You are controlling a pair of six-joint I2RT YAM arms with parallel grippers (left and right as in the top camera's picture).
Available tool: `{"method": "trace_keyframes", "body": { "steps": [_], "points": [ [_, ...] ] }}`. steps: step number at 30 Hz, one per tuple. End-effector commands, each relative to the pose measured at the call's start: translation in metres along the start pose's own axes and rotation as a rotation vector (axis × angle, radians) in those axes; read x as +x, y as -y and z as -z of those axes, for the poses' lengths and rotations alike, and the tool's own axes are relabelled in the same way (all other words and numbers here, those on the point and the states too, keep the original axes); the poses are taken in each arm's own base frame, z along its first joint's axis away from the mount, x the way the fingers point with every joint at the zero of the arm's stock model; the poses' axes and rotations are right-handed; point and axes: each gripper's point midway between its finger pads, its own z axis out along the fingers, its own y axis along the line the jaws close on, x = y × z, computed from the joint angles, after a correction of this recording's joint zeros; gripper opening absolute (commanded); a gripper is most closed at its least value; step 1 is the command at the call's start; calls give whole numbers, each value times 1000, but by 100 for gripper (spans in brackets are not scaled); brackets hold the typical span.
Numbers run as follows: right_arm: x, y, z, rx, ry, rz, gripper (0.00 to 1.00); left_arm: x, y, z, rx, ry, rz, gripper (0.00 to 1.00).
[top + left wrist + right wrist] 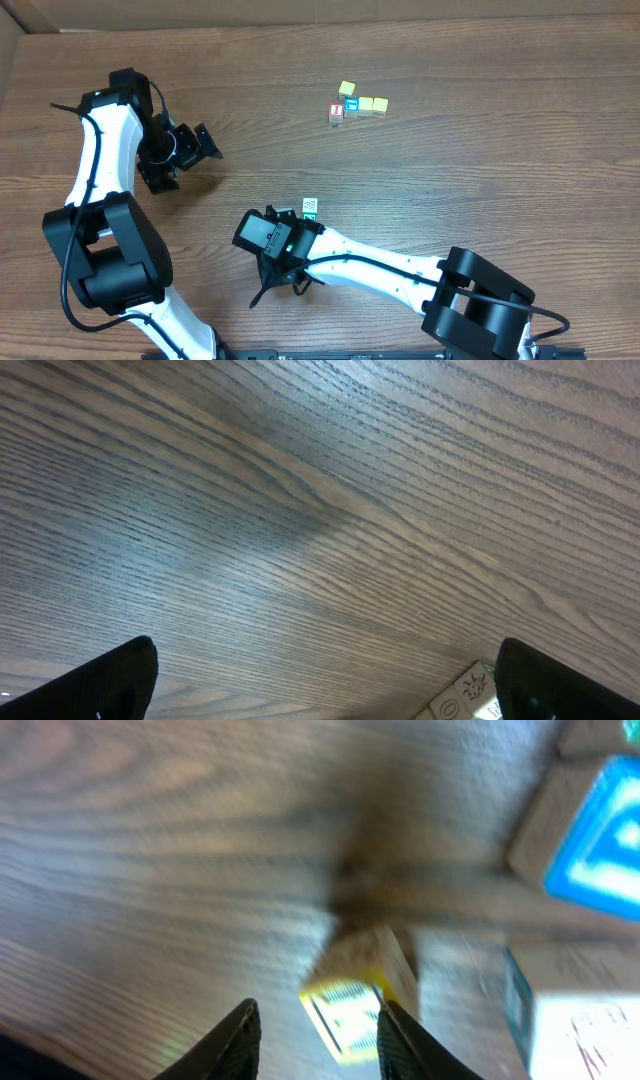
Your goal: Flip 5 blocks
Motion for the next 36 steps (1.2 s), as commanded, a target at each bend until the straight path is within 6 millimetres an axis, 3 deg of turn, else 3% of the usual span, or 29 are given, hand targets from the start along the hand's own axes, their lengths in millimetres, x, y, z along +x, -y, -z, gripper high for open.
{"method": "trace_keyframes", "body": {
  "steps": [1,5,7,10,12,20,24,27,32,36],
  "points": [
    [-22,-16,34,-15,85,68,40,-3,4,1,1,9,-18,100],
    [-38,11,62,88,144,52,45,-3,4,1,1,9,-18,100],
    [-37,33,68,155,120,30,61,-3,4,1,1,9,-18,100],
    [-30,71,69,268,48,29,62,-3,4,1,1,9,-18,100],
    [-25,80,65,276,7,51,63,-3,4,1,1,9,-18,100],
    [-14,71,31,171,-49,157,62,-3,4,1,1,9,-18,100],
    [-11,70,29,156,-61,156,59,-3,4,1,1,9,-18,100],
    [-10,67,29,140,-66,155,50,-3,4,1,1,9,-18,100],
    [-7,59,26,117,-65,158,48,-3,4,1,1,9,-18,100],
    [-8,64,24,151,-42,130,48,-3,4,1,1,9,-18,100]
  ]
}}
